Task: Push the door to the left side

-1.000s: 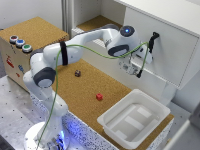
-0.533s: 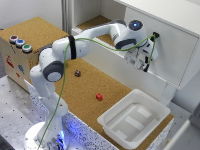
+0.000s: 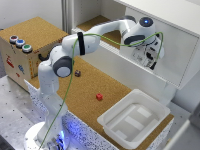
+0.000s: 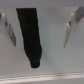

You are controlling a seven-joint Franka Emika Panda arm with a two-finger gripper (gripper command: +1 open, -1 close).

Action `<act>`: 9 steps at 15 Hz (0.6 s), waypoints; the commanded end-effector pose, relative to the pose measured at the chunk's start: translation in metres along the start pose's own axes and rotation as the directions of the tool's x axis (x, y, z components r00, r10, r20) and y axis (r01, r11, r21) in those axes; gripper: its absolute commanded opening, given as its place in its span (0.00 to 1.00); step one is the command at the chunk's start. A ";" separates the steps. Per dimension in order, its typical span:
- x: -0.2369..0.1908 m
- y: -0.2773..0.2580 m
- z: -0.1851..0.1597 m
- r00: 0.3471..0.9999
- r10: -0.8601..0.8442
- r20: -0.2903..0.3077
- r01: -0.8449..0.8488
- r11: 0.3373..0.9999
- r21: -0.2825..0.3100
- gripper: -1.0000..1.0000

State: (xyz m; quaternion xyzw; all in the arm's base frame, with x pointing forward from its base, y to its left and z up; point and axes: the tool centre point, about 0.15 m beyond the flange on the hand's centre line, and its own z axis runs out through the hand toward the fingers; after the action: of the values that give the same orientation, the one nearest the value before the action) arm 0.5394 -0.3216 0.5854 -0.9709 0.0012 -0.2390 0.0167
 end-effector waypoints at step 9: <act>0.027 -0.011 -0.002 0.997 -0.046 0.056 0.045 0.999 0.007 1.00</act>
State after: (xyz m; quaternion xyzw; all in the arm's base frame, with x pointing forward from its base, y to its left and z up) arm 0.5506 -0.3025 0.5867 -0.9703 -0.0220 -0.2400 0.0189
